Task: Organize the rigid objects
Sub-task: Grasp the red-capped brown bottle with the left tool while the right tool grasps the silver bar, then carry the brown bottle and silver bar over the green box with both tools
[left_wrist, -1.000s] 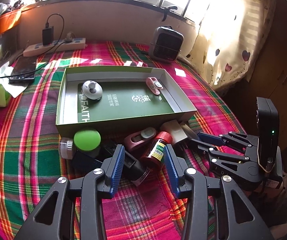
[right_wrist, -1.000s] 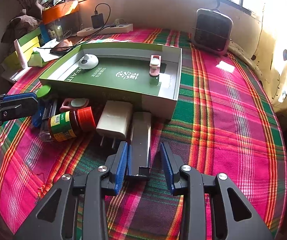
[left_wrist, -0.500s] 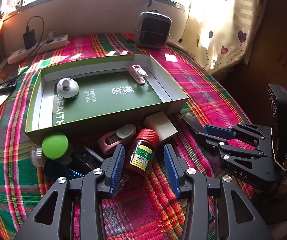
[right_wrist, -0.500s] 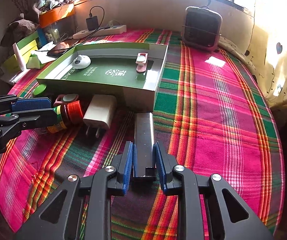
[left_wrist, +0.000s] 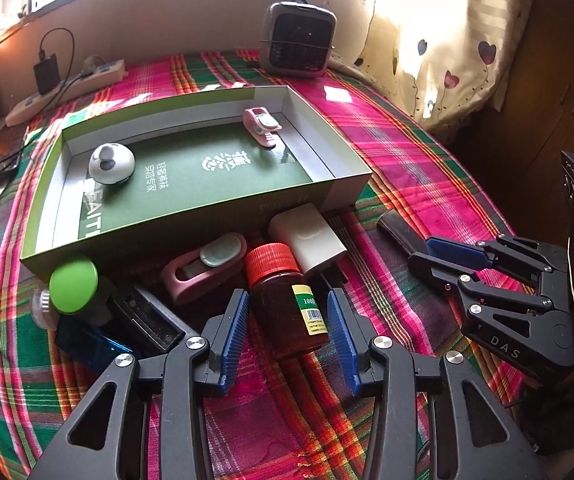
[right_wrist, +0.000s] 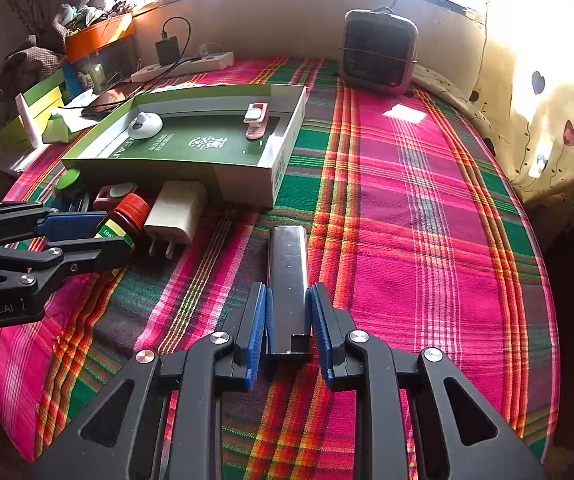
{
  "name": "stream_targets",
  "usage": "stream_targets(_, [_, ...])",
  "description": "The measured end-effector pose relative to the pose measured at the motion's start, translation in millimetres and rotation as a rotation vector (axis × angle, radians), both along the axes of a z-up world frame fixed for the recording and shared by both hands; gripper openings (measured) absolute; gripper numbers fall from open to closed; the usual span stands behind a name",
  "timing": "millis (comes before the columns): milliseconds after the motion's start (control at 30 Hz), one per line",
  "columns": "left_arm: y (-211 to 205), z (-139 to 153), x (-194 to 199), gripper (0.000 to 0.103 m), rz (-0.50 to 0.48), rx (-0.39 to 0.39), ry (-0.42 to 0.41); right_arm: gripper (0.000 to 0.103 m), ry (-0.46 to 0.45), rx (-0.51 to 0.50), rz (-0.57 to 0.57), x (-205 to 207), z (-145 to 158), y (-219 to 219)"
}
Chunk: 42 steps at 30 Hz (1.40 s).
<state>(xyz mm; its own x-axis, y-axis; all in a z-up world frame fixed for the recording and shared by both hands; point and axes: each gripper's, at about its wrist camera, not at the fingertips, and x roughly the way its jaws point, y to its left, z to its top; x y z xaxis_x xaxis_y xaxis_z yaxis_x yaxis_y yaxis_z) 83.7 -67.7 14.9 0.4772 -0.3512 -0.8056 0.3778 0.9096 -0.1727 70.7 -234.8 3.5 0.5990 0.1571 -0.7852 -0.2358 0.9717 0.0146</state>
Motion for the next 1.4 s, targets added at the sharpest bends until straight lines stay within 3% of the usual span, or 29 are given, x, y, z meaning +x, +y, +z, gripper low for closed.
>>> stream_targets(100, [-3.2,-3.2,1.4,0.040,0.012,0.037,-0.005,0.025,0.000,0.002,-0.001,-0.2,-0.1,0.0])
stream_targets(567, [-2.8,-4.3,1.4,0.038,0.045,0.034,-0.017,0.025,0.000,0.003,-0.001,-0.3,0.0,0.2])
stream_targets(733, [1.2,-4.2,1.2,0.031,0.059,0.026,-0.014,0.025,0.000,0.004,-0.001,-0.4,-0.2,0.0])
stream_targets(1400, [7.6,0.4,-1.1,0.030,0.076,-0.012,-0.019,0.024,-0.003,0.029,-0.004,-1.4,3.2,-1.5])
